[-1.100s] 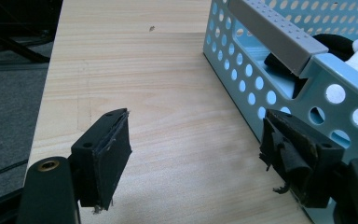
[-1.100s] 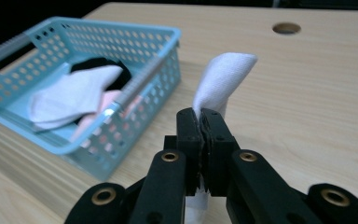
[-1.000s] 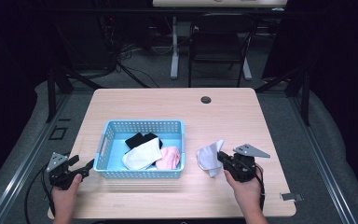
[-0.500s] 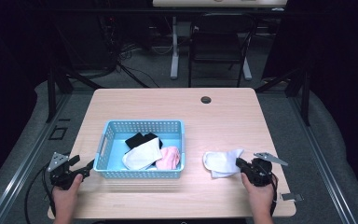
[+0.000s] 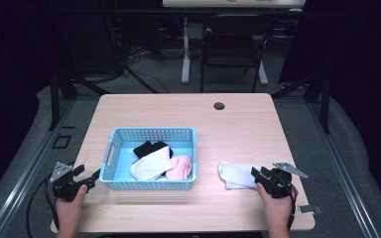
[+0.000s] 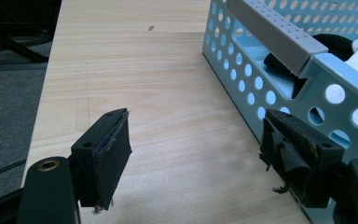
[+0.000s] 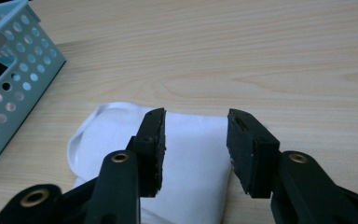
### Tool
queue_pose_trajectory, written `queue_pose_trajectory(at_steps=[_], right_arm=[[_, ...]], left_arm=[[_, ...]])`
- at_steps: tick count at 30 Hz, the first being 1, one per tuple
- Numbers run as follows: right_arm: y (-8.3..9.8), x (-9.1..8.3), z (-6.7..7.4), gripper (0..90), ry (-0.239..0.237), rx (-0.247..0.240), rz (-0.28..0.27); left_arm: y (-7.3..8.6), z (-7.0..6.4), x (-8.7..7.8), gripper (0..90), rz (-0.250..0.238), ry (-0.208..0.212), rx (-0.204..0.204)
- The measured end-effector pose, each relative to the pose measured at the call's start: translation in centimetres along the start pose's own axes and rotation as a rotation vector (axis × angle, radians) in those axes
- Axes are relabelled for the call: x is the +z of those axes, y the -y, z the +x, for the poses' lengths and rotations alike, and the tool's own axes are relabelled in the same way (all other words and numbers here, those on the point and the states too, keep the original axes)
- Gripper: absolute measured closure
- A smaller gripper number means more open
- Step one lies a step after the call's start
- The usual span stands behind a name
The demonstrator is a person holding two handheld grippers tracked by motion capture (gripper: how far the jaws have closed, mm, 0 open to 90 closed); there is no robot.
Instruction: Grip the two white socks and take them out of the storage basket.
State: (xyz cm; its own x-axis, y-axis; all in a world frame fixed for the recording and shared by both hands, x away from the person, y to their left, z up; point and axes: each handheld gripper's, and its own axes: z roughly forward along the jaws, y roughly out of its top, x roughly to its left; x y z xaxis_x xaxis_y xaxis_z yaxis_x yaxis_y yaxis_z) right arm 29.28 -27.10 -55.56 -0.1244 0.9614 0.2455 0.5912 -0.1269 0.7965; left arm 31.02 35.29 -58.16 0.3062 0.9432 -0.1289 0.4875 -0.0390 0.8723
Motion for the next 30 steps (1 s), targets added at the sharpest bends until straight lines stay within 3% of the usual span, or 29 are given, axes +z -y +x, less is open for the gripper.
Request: queue_pose_trajectory(at_steps=[5, 10, 14, 20, 25, 26, 30], right_arm=[[-0.3, 0.0, 0.8, 53.6, 0.0, -0.054, 0.007], [-1.7, 0.4, 2.2, 51.3, -0.039, -0.138, 0.086], [-3.5, 0.3, 4.4, 49.8, -0.063, -0.229, 0.09], [-6.4, 0.0, 8.2, 49.1, -0.109, -0.319, 0.102], [-8.3, 0.4, 11.0, 48.6, -0.169, -0.35, 0.148], [-8.8, 0.8, 12.1, 48.6, -0.181, -0.367, 0.167], [-9.3, 1.3, 13.4, 48.6, -0.198, -0.384, 0.191]], left_arm=[[0.0, 0.0, 0.0, 24.0, -0.001, 0.001, -0.001], [0.0, -0.1, 0.0, 24.0, 0.001, 0.003, -0.001], [0.0, 0.0, 0.0, 24.0, -0.002, 0.001, -0.003], [0.0, 0.0, -0.1, 24.0, -0.003, 0.001, -0.003], [0.0, 0.0, -0.1, 24.0, -0.004, 0.003, -0.004], [0.0, 0.0, -0.1, 24.0, -0.004, 0.003, -0.004], [0.0, 0.0, 0.0, 24.0, -0.005, 0.003, -0.005]])
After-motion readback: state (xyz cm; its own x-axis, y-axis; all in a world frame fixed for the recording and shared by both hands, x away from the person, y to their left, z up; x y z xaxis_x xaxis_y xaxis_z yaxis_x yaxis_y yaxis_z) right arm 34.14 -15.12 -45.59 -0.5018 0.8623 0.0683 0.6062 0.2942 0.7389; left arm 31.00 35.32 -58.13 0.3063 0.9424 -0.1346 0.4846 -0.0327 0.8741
